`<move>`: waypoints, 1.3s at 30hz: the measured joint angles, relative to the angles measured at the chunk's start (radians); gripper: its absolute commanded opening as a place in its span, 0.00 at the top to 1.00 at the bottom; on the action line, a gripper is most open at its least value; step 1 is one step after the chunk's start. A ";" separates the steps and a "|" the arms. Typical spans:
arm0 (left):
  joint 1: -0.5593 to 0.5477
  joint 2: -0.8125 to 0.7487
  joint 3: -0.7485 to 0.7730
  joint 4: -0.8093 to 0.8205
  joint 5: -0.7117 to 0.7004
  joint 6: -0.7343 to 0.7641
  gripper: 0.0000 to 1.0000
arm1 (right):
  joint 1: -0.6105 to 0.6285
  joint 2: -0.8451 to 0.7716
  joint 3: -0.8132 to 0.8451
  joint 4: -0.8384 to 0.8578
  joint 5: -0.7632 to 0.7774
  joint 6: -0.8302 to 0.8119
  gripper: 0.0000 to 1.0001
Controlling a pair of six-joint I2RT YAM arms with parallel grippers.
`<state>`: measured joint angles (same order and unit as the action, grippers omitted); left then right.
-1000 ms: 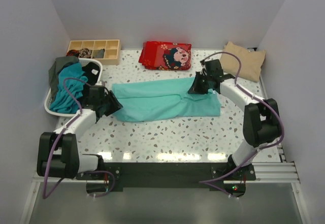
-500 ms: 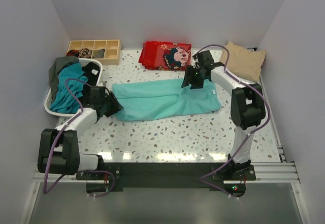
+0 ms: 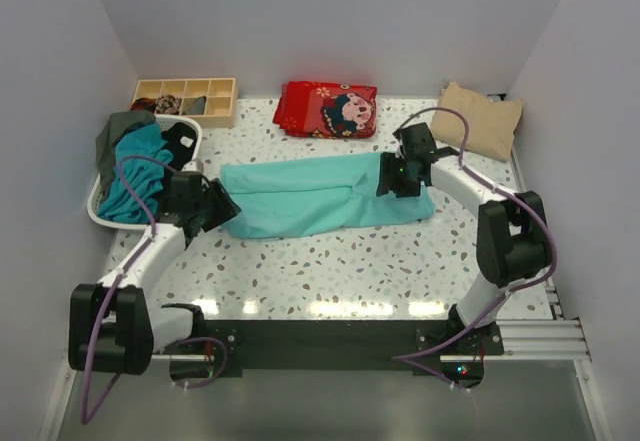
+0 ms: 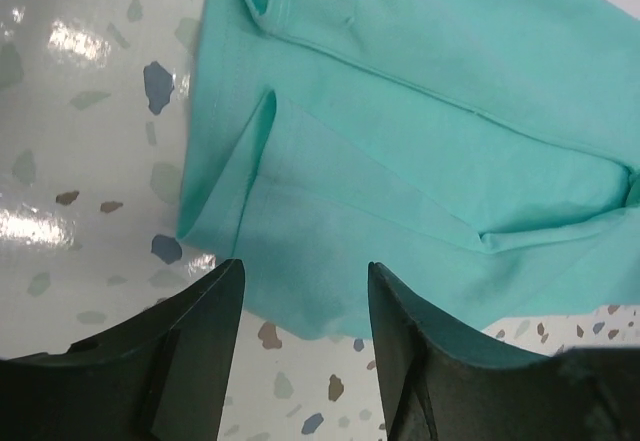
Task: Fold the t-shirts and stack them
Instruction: Fold the other side of the tshirt into a rectangle
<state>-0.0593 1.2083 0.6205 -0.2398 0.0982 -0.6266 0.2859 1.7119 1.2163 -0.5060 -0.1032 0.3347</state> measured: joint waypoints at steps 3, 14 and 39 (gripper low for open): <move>0.000 -0.083 -0.064 0.004 0.014 -0.010 0.44 | 0.000 0.001 -0.064 -0.001 0.004 0.000 0.43; -0.001 -0.186 -0.262 0.071 0.014 -0.062 0.49 | 0.000 0.001 -0.095 0.050 0.002 -0.015 0.45; -0.016 -0.143 -0.388 0.381 -0.077 -0.096 1.00 | -0.002 0.010 -0.136 0.076 0.008 -0.016 0.62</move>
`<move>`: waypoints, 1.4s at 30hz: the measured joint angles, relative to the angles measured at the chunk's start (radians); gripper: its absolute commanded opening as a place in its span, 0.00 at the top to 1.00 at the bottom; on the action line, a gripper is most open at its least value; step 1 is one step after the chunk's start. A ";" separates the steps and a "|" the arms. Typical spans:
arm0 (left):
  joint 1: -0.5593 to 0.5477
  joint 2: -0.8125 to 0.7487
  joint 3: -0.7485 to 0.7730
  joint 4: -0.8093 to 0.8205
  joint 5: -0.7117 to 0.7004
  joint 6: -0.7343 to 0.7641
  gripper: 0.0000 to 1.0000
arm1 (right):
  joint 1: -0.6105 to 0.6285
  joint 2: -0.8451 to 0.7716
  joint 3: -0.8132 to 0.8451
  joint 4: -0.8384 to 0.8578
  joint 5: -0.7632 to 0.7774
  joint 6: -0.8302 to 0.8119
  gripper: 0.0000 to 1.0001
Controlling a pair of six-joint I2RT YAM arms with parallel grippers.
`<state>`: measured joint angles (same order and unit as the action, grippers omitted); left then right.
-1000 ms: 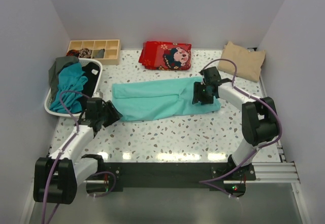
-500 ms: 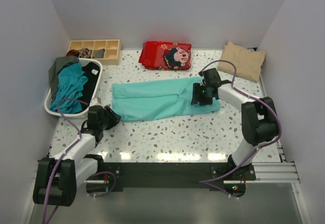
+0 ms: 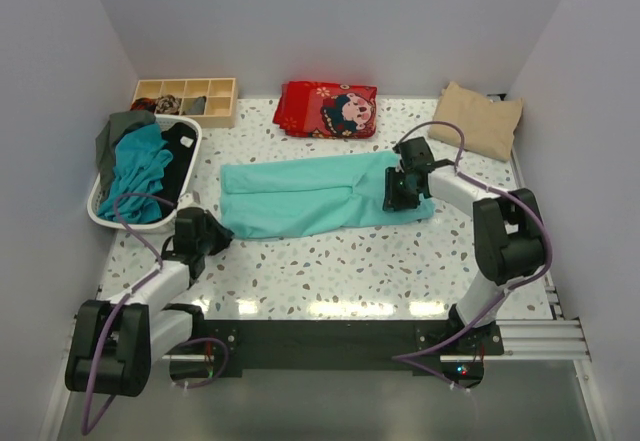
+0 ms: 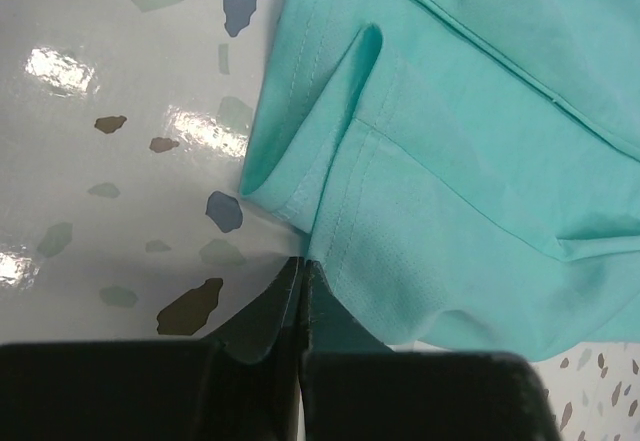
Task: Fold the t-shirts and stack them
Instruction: Fold the other side of the tshirt into a rectangle
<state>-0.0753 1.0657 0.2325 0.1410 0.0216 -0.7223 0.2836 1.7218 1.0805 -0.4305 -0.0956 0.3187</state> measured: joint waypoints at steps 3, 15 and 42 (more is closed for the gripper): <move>0.000 0.006 0.001 -0.003 0.000 0.001 1.00 | -0.005 0.019 -0.013 -0.001 0.013 -0.003 0.63; 0.000 -0.065 0.140 -0.147 -0.059 0.077 1.00 | -0.024 0.034 -0.027 0.007 0.025 -0.010 0.63; -0.005 0.024 -0.023 0.066 0.134 0.018 0.88 | -0.048 0.037 -0.027 0.016 0.003 -0.024 0.62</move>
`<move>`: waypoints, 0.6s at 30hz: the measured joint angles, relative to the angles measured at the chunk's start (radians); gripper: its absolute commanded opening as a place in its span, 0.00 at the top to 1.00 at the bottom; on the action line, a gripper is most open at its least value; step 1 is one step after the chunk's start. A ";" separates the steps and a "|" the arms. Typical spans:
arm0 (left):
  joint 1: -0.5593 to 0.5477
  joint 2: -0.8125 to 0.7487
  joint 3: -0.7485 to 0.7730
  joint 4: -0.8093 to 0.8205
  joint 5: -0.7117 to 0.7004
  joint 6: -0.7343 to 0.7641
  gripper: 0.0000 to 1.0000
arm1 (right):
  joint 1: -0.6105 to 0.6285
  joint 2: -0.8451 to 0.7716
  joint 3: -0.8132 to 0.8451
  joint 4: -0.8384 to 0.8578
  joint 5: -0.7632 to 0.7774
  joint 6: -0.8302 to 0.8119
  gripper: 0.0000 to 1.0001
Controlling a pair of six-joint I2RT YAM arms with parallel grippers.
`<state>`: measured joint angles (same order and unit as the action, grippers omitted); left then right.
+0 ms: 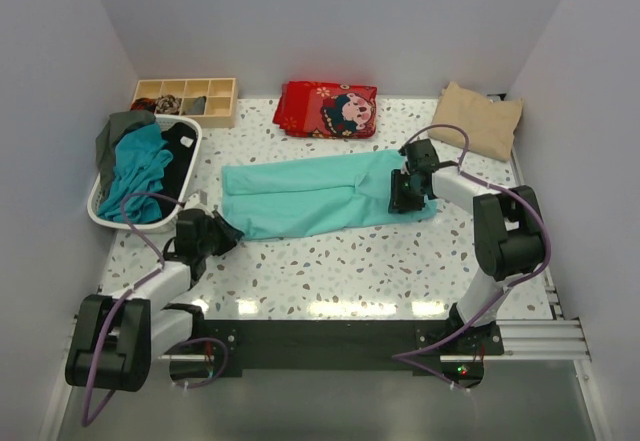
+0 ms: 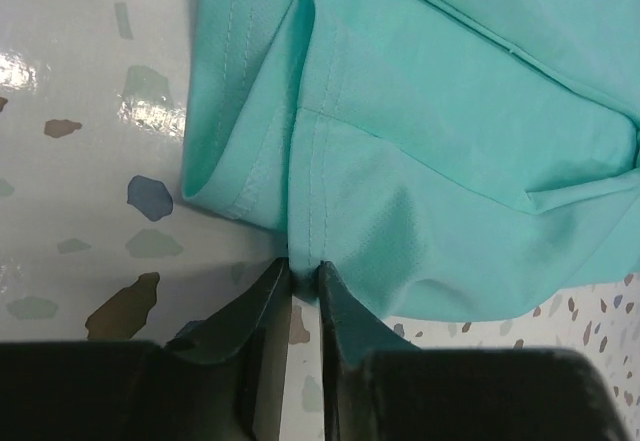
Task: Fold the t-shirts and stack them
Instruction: Fold the other side of the tshirt into a rectangle
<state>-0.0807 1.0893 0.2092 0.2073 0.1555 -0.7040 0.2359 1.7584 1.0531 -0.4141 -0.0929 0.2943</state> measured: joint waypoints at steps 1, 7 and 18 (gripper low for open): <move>0.000 0.008 0.000 0.005 -0.001 -0.003 0.92 | -0.001 0.000 0.000 0.000 0.000 0.000 0.62; 0.000 0.027 0.027 -0.029 -0.003 0.013 1.00 | -0.002 0.000 -0.002 0.003 0.002 0.000 0.62; -0.003 0.032 0.301 -0.398 -0.074 0.092 1.00 | -0.011 0.000 0.000 0.003 0.092 -0.005 0.62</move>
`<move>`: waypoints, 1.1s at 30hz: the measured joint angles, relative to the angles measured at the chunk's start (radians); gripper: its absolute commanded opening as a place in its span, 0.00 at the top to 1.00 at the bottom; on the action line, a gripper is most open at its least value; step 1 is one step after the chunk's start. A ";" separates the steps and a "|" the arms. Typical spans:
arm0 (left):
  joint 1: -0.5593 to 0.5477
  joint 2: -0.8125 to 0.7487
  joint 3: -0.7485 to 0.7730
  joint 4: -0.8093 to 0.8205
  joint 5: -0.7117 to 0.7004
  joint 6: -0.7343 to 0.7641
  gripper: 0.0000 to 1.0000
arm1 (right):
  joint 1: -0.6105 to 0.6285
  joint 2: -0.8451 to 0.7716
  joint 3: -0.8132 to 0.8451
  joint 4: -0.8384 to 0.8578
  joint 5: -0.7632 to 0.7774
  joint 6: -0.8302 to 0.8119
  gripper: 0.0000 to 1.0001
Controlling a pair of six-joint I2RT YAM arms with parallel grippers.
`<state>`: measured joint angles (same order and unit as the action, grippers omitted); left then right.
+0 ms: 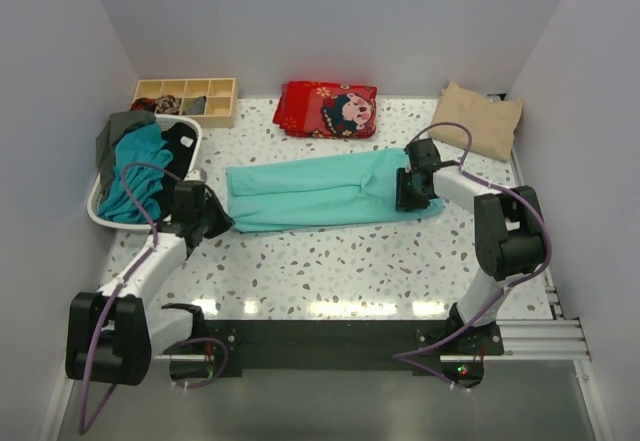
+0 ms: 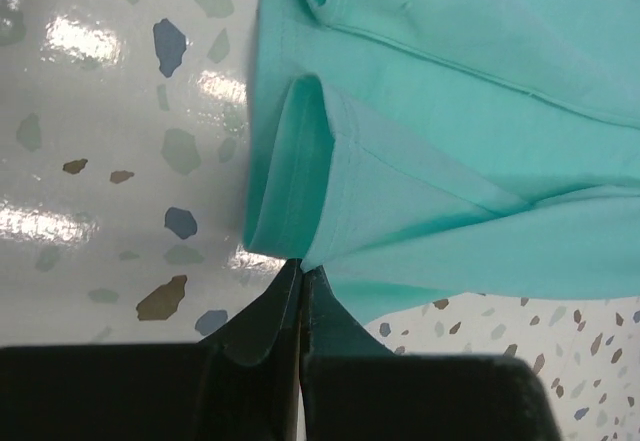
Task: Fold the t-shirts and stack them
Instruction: Fold the other side of the tshirt into a rectangle, then rotate the tshirt 90 degrees
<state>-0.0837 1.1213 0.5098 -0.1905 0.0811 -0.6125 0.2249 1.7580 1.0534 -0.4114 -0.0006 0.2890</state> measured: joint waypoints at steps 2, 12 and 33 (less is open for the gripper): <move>-0.003 0.014 0.025 -0.055 -0.015 0.007 1.00 | -0.002 0.000 0.001 0.000 0.018 -0.002 0.62; -0.070 0.128 0.074 -0.211 -0.059 0.009 0.68 | -0.003 0.000 0.002 -0.008 0.081 -0.006 0.62; -0.082 0.213 0.320 0.052 0.050 0.057 0.44 | -0.017 -0.233 -0.035 0.008 0.050 0.046 0.41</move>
<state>-0.1654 1.3342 0.8303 -0.1387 0.1307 -0.5556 0.2081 1.5246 1.0180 -0.4034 0.0494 0.3351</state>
